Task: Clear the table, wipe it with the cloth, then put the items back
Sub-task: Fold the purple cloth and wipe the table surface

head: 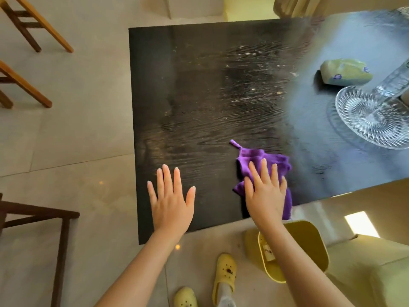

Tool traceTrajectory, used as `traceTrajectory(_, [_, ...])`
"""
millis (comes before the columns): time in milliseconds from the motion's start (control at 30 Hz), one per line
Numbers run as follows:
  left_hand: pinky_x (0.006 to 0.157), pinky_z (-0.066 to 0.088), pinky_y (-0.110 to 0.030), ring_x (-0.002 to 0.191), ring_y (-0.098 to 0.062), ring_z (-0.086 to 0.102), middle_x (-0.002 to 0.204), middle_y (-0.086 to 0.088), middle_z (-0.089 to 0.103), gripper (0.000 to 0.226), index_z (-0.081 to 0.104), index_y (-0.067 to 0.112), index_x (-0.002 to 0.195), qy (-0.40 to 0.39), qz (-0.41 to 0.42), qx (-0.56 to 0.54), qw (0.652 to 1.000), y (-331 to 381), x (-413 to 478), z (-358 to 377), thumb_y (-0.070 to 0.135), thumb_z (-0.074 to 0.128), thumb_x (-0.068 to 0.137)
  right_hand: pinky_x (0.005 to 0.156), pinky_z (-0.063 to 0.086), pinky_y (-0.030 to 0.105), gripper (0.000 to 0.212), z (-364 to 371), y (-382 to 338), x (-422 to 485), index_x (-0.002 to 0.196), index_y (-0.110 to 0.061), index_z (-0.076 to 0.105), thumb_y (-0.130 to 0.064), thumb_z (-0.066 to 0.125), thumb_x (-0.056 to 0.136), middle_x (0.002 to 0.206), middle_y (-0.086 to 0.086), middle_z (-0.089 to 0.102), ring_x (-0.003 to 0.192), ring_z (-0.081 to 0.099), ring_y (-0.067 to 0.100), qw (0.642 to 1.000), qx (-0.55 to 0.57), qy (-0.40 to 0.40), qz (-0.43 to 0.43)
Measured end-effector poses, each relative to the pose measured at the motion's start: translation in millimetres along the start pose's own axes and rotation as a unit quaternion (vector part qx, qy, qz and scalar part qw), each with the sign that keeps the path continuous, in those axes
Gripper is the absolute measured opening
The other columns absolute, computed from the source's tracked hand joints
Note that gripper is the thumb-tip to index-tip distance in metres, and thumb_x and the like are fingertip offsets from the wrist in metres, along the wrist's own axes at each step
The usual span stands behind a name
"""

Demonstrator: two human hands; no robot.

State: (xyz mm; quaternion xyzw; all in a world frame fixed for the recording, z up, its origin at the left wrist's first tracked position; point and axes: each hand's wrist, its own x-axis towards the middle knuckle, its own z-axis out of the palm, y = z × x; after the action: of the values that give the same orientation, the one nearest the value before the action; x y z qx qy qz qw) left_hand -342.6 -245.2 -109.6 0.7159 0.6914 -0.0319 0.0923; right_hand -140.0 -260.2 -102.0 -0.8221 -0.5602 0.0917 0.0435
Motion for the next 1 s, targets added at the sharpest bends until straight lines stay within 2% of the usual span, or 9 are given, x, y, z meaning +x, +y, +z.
traceTrajectory(67, [0.119, 0.001, -0.046, 0.148, -0.026, 0.004, 0.159, -0.010, 0.006, 0.077, 0.005, 0.019, 0.147, 0.008, -0.001, -0.001, 1.000, -12.2, -6.1, 1.1, 0.060, -0.008, 0.084, 0.118, 0.002, 0.044, 0.049, 7.3, -35.0, -17.9, 0.146, -0.034, 0.024, -0.045, 0.022, 0.098, 0.158, -0.002, 0.020, 0.148, 0.007, 0.025, 0.998, -0.008, -0.015, -0.068])
traceTrajectory(133, [0.118, 0.008, -0.043, 0.146, -0.027, 0.018, 0.156, -0.011, 0.019, 0.073, 0.015, 0.017, 0.146, 0.018, -0.007, -0.004, 1.000, -26.8, -17.1, 2.1, 0.060, -0.002, 0.090, 0.115, 0.009, 0.046, 0.051, 13.9, -67.3, -30.4, 0.144, -0.033, 0.033, -0.045, 0.022, 0.095, 0.154, -0.002, 0.031, 0.144, 0.013, 0.025, 0.991, -0.015, -0.022, -0.127])
traceTrajectory(200, [0.114, 0.013, -0.041, 0.142, -0.028, 0.027, 0.153, -0.014, 0.028, 0.074, 0.024, 0.010, 0.145, 0.011, -0.004, -0.019, 1.000, -36.5, -26.1, 4.0, 0.058, 0.002, 0.093, 0.112, 0.010, 0.049, 0.049, 19.7, -87.9, -28.7, 0.142, -0.031, 0.037, -0.044, 0.031, 0.095, 0.151, -0.001, 0.037, 0.142, 0.015, 0.026, 0.982, -0.024, -0.027, -0.183])
traceTrajectory(333, [0.113, 0.012, -0.040, 0.141, -0.029, 0.029, 0.152, -0.015, 0.031, 0.074, 0.027, 0.007, 0.144, -0.008, -0.011, -0.032, 0.999, -38.1, -30.6, 1.9, 0.057, 0.005, 0.094, 0.116, 0.004, 0.049, 0.050, 19.0, -115.8, 20.6, 0.146, -0.031, 0.029, -0.044, 0.033, 0.097, 0.159, -0.001, 0.021, 0.148, 0.009, 0.029, 0.954, -0.028, -0.076, -0.289])
traceTrajectory(500, [0.110, 0.021, -0.044, 0.141, -0.031, 0.030, 0.151, -0.014, 0.031, 0.074, 0.028, 0.010, 0.144, -0.010, -0.017, -0.024, 1.000, -36.4, -31.3, 4.7, 0.060, 0.010, 0.093, 0.118, 0.002, 0.049, 0.051, 18.4, -161.5, 104.6, 0.148, -0.036, 0.019, -0.047, 0.023, 0.099, 0.161, -0.004, 0.010, 0.149, 0.001, 0.028, 0.940, -0.052, -0.087, -0.327])
traceTrajectory(633, [0.111, 0.018, -0.043, 0.142, -0.029, 0.025, 0.153, -0.012, 0.028, 0.073, 0.030, 0.011, 0.145, 0.005, -0.007, -0.025, 1.000, -37.7, -32.4, 10.4, 0.060, 0.023, 0.091, 0.117, 0.002, 0.053, 0.050, 21.1, -209.9, 176.4, 0.148, -0.040, 0.015, -0.048, 0.020, 0.099, 0.161, -0.002, 0.007, 0.148, 0.000, 0.031, 0.937, -0.055, -0.092, -0.334])
traceTrajectory(767, [0.112, 0.020, -0.043, 0.143, -0.029, 0.024, 0.155, -0.011, 0.025, 0.072, 0.028, 0.011, 0.147, 0.027, 0.003, -0.032, 0.999, -39.1, -33.8, 13.1, 0.058, 0.022, 0.093, 0.117, -0.002, 0.055, 0.051, 23.8, -240.2, 218.6, 0.148, -0.040, 0.012, -0.050, 0.018, 0.098, 0.162, 0.000, 0.001, 0.148, -0.005, 0.031, 0.935, -0.050, -0.114, -0.332])
traceTrajectory(900, [0.112, 0.021, -0.044, 0.144, -0.029, 0.022, 0.155, -0.013, 0.024, 0.072, 0.027, 0.010, 0.147, 0.027, 0.002, -0.018, 0.999, -37.3, -34.5, 11.6, 0.058, 0.022, 0.093, 0.118, 0.003, 0.051, 0.050, 21.2, -217.4, 202.7, 0.148, -0.037, 0.018, -0.046, 0.021, 0.099, 0.161, 0.000, 0.010, 0.148, 0.002, 0.030, 0.924, -0.052, -0.094, -0.367])
traceTrajectory(1000, [0.113, 0.021, -0.045, 0.144, -0.029, 0.021, 0.155, -0.014, 0.023, 0.073, 0.025, 0.009, 0.147, 0.006, 0.001, -0.004, 1.000, -36.6, -34.4, 8.8, 0.057, 0.019, 0.093, 0.117, 0.010, 0.047, 0.050, 16.6, -167.3, 150.9, 0.147, -0.033, 0.027, -0.042, 0.028, 0.098, 0.159, -0.001, 0.020, 0.147, 0.011, 0.030, 0.929, -0.028, -0.072, -0.363])
